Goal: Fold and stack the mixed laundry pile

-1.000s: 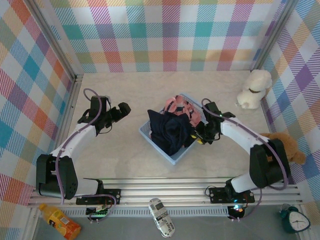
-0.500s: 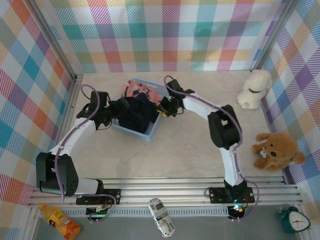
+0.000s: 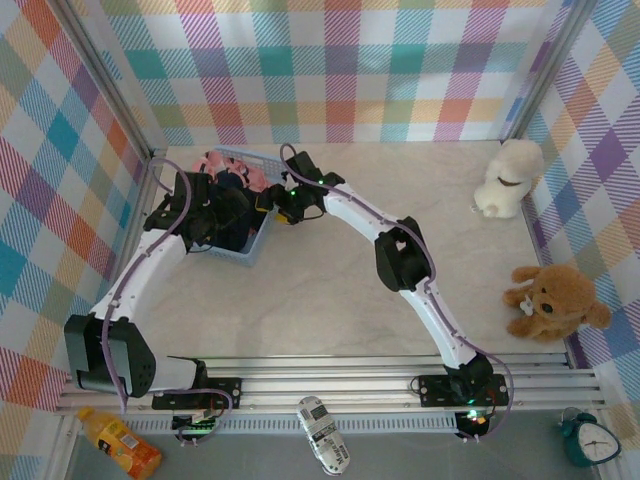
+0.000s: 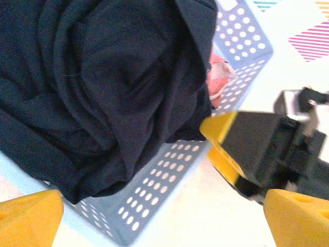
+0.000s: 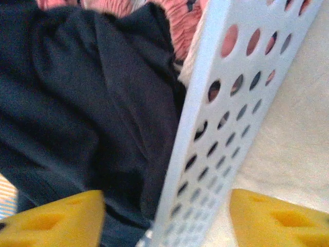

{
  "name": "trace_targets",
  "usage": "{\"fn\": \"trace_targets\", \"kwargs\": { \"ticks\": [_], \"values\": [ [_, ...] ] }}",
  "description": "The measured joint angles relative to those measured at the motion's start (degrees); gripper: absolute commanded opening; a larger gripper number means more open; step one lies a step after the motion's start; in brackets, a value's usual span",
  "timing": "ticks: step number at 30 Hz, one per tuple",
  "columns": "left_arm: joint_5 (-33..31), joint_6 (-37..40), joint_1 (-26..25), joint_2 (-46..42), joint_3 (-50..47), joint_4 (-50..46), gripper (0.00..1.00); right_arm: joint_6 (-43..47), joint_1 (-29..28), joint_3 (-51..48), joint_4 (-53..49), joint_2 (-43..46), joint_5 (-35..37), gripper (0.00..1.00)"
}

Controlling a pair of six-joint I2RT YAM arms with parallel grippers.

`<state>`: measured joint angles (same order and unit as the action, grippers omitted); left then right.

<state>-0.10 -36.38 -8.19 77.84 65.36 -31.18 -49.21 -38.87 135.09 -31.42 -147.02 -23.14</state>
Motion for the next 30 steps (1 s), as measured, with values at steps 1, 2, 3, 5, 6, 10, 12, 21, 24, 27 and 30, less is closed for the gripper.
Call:
{"fn": "trace_targets", "kwargs": {
  "ticks": [1,2,3,5,6,10,12,21,24,27,30],
  "values": [
    [-0.5,0.0,0.0,0.9,0.5,-0.1,1.0,0.7,0.0,-1.9,-0.8,1.7,1.1,0.96],
    [-1.0,0.0,0.0,2.3,1.1,-0.2,1.0,2.0,0.3,-4.9,-1.7,4.1,2.6,1.0],
    [-1.4,0.0,0.0,3.5,1.7,-0.2,1.0,3.2,0.7,-8.2,-2.3,7.0,4.1,1.0],
    [-2.1,0.0,0.0,6.4,2.9,-0.2,0.99,4.6,1.6,-14.1,-3.5,12.9,7.0,0.99],
    [-2.5,0.0,0.0,7.9,3.4,-0.2,0.98,5.2,2.3,-17.0,-3.9,16.2,8.7,1.0],
    [-3.2,0.3,0.0,13.0,4.8,0.0,0.84,6.2,5.2,-26.6,-4.2,28.6,14.0,0.99],
    [-3.2,1.1,0.0,15.5,5.6,0.2,0.63,6.6,7.2,-31.6,-3.5,34.4,15.4,0.99],
    [-4.1,4.5,0.0,21.0,16.0,-2.6,0.0,9.8,16.2,-49.3,-2.7,47.7,16.5,0.99],
    [-3.3,4.7,0.0,20.9,23.3,-4.8,0.0,12.0,17.8,-50.1,-4.5,48.0,16.5,1.0],
    [0.4,4.7,-0.2,20.9,32.0,-6.4,0.0,13.8,19.4,-50.0,-5.6,48.2,16.8,0.99],
    [5.4,4.5,-2.0,21.1,42.9,-8.1,0.0,14.4,21.4,-50.0,-6.2,48.7,16.9,0.99]
  ]
}}
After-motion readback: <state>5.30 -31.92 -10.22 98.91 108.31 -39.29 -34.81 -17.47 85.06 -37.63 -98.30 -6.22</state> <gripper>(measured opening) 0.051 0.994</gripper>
